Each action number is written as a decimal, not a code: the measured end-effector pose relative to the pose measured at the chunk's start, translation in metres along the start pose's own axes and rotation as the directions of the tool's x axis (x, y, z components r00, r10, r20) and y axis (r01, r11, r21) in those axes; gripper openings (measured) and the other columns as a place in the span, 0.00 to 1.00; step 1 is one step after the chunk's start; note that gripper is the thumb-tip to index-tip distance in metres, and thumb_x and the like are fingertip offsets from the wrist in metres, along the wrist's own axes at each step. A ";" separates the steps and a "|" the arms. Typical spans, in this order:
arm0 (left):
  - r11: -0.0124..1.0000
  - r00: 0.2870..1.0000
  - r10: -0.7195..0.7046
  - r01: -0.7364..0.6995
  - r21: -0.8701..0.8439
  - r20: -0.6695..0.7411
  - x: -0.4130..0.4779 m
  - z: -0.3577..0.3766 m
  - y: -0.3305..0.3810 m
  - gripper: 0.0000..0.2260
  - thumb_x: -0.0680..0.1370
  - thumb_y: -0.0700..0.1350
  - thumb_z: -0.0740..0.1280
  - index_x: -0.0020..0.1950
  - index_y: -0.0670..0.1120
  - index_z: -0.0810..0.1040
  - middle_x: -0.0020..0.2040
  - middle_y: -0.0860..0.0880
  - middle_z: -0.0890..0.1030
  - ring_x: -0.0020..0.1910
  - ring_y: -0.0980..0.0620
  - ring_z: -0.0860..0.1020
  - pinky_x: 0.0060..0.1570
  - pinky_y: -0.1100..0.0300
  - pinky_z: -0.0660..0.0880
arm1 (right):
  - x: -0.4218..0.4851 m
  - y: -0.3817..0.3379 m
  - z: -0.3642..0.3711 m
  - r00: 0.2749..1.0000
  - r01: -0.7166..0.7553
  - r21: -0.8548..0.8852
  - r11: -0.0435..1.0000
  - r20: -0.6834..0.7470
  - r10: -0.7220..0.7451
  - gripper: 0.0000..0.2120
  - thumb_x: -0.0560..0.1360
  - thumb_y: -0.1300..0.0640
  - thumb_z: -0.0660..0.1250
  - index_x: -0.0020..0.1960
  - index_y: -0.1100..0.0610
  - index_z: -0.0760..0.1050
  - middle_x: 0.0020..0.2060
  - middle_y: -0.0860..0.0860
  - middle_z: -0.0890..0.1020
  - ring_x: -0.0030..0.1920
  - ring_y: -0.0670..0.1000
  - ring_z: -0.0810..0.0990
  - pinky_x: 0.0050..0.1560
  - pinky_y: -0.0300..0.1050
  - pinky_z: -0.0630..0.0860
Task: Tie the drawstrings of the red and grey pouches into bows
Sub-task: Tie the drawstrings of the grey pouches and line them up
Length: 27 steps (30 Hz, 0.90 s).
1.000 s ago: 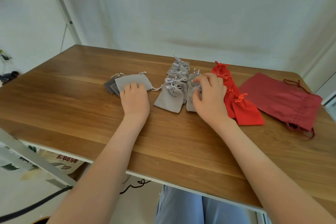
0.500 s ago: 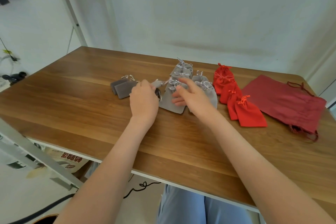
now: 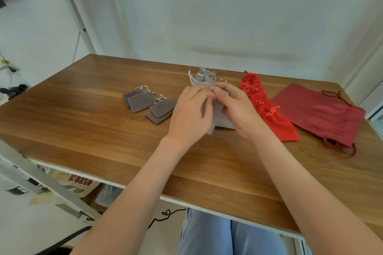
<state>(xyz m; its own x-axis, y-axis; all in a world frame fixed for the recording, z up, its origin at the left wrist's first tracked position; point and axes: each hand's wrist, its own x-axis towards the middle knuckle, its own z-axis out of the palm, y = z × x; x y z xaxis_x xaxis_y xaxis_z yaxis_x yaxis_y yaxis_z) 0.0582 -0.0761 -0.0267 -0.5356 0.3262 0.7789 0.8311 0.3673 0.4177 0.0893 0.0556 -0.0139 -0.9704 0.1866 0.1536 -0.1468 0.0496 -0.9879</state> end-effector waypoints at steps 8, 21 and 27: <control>0.974 0.923 -0.226 0.217 0.063 0.311 0.008 0.029 0.008 0.13 0.83 0.43 0.54 0.65 0.45 0.69 0.57 0.46 0.78 0.58 0.47 0.73 0.48 0.64 0.60 | -0.021 0.003 -0.041 0.998 0.009 -0.260 0.966 -0.056 -0.024 0.05 0.80 0.52 0.60 0.48 0.51 0.72 0.46 0.52 0.76 0.46 0.50 0.72 0.49 0.50 0.69; 0.896 0.866 -0.418 0.442 -0.031 0.273 0.006 0.044 0.021 0.26 0.81 0.55 0.57 0.25 0.49 0.58 0.21 0.53 0.62 0.24 0.55 0.62 0.29 0.58 0.56 | -0.022 0.019 -0.068 0.901 0.038 0.008 0.999 -0.433 -0.030 0.19 0.82 0.54 0.54 0.33 0.53 0.71 0.38 0.54 0.82 0.43 0.54 0.78 0.52 0.51 0.73; 0.705 0.783 -0.578 0.620 -0.344 0.228 0.003 0.044 0.011 0.24 0.80 0.49 0.62 0.27 0.49 0.57 0.21 0.56 0.58 0.26 0.57 0.57 0.30 0.59 0.54 | -0.025 0.017 -0.075 0.902 0.115 0.405 0.907 -0.424 0.075 0.19 0.84 0.59 0.48 0.35 0.56 0.63 0.29 0.51 0.79 0.39 0.50 0.82 0.44 0.41 0.77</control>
<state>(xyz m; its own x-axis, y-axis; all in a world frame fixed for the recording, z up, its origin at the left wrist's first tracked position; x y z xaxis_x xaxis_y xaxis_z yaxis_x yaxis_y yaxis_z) 0.0587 -0.0323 -0.0404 -0.9344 0.2416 0.2619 0.3048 0.1614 0.9386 0.1251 0.1257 -0.0329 -0.8052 0.5885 0.0736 -0.3226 -0.3305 -0.8870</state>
